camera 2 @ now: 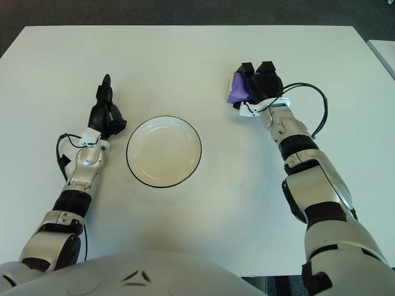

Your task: Put the tissue paper into the plate.

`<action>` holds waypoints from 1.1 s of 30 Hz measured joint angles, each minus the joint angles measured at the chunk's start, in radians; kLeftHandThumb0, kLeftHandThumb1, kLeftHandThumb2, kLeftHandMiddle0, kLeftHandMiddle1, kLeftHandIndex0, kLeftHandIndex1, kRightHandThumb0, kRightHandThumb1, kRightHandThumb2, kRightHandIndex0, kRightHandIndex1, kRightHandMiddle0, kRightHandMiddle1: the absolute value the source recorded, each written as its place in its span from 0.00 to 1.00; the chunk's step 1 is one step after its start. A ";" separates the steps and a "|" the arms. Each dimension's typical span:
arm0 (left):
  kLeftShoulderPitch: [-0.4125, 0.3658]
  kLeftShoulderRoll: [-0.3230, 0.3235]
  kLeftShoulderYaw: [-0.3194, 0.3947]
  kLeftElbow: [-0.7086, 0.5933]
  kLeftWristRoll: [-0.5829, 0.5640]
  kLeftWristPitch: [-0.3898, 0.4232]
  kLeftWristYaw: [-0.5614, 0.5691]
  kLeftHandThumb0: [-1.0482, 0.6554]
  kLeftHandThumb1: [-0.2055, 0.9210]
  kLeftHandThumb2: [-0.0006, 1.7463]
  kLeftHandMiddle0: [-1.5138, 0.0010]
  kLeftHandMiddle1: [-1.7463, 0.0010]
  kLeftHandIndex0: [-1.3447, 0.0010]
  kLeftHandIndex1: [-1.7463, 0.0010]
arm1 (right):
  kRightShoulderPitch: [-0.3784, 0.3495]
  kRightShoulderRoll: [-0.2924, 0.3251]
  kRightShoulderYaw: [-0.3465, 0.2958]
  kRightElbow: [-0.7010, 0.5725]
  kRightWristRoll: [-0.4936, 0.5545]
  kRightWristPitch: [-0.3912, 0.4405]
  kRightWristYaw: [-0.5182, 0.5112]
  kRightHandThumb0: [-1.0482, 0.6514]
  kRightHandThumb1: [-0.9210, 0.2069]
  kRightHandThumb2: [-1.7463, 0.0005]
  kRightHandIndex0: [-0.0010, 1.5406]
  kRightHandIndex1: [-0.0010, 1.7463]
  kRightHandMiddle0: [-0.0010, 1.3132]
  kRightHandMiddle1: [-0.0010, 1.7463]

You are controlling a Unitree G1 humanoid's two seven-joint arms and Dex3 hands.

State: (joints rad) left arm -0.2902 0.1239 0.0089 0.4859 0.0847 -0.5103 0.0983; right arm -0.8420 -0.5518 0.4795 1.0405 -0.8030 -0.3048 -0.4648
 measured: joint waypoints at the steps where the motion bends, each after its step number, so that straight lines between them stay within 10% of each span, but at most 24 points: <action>1: 0.000 0.000 0.000 0.000 0.000 0.000 0.000 0.15 1.00 0.64 0.97 0.99 1.00 0.95 | 0.001 0.002 0.002 0.007 0.000 -0.005 -0.014 0.45 0.54 0.46 0.42 1.00 0.37 1.00; 4: 0.002 0.000 0.002 0.000 0.000 0.001 0.000 0.15 1.00 0.64 0.97 1.00 1.00 0.96 | 0.002 0.008 0.014 0.022 -0.001 -0.012 -0.048 0.67 0.54 0.35 0.42 1.00 0.39 1.00; 11: 0.005 -0.002 0.008 0.000 0.000 0.003 0.000 0.15 1.00 0.64 0.97 1.00 1.00 0.97 | 0.009 0.018 0.052 0.053 -0.004 -0.022 -0.119 0.62 0.65 0.18 0.47 0.96 0.38 1.00; 33: 0.006 -0.005 0.013 0.000 -0.001 0.006 0.000 0.15 1.00 0.64 0.98 1.00 1.00 0.95 | 0.003 0.004 0.093 0.023 -0.022 -0.085 -0.214 0.61 0.72 0.12 0.50 0.98 0.41 1.00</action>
State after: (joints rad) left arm -0.2842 0.1187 0.0223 0.4860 0.0834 -0.5041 0.0986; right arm -0.8392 -0.5478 0.5722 1.0632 -0.8252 -0.3899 -0.6784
